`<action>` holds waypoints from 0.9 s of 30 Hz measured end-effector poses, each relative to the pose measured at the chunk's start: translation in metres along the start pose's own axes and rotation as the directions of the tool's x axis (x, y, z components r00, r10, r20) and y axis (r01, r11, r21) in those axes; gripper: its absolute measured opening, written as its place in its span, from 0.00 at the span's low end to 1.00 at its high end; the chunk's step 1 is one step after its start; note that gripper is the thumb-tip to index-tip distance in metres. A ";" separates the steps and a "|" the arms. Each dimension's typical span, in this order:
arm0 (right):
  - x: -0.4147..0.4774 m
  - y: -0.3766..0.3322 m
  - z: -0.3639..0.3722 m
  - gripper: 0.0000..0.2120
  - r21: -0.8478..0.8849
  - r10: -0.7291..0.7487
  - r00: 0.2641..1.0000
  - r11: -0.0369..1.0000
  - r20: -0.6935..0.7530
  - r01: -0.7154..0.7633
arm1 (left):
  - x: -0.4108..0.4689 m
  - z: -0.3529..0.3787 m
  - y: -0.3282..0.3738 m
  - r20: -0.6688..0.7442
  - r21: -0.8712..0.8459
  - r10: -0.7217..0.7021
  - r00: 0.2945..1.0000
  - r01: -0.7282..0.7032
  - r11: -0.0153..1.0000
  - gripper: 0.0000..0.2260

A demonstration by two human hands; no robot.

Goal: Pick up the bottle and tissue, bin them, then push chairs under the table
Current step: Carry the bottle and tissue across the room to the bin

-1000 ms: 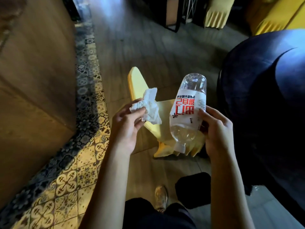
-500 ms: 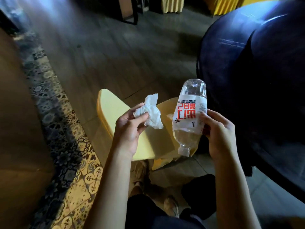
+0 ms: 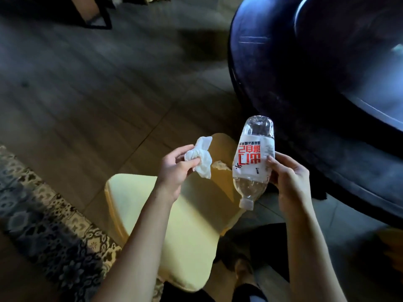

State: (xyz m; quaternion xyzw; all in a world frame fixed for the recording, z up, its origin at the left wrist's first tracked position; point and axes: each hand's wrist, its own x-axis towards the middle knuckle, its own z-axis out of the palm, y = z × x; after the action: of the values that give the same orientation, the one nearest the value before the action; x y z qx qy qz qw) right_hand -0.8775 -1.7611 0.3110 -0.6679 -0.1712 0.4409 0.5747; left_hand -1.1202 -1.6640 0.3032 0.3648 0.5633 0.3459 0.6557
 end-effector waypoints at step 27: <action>0.183 0.221 -0.077 0.10 -0.052 0.218 0.971 0.973 -0.094 -0.224 | 0.274 0.115 -0.289 0.216 0.946 -0.178 0.960 -0.161 0.281 0.20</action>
State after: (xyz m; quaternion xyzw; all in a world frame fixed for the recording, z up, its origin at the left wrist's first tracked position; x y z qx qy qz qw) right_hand -0.7772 -1.7362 0.0320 -0.7190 -0.0842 0.4669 0.5079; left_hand -0.9593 -1.5804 -0.0694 0.7263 0.5606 -0.1204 0.3792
